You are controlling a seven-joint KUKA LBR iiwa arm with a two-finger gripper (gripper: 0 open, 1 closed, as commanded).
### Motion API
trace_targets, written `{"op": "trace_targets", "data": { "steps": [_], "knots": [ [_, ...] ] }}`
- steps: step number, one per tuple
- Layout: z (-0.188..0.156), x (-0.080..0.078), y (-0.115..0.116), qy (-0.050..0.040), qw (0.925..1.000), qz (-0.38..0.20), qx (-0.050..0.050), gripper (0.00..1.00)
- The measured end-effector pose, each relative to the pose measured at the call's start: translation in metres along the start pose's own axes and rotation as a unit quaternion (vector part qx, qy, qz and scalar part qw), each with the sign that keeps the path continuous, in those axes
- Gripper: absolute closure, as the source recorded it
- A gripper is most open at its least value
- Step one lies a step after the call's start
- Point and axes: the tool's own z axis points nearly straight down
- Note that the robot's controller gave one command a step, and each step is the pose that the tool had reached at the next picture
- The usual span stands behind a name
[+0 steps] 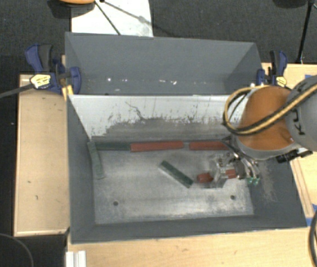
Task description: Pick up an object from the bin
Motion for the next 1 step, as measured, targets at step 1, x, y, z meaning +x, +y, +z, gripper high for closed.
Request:
{"op": "trace_targets", "data": {
  "steps": [1],
  "knots": [
    [-0.0124, 0.0004, 0.0001, 0.0007, 1.0000, 0.000, 0.000, 1.00]
  ]
}}
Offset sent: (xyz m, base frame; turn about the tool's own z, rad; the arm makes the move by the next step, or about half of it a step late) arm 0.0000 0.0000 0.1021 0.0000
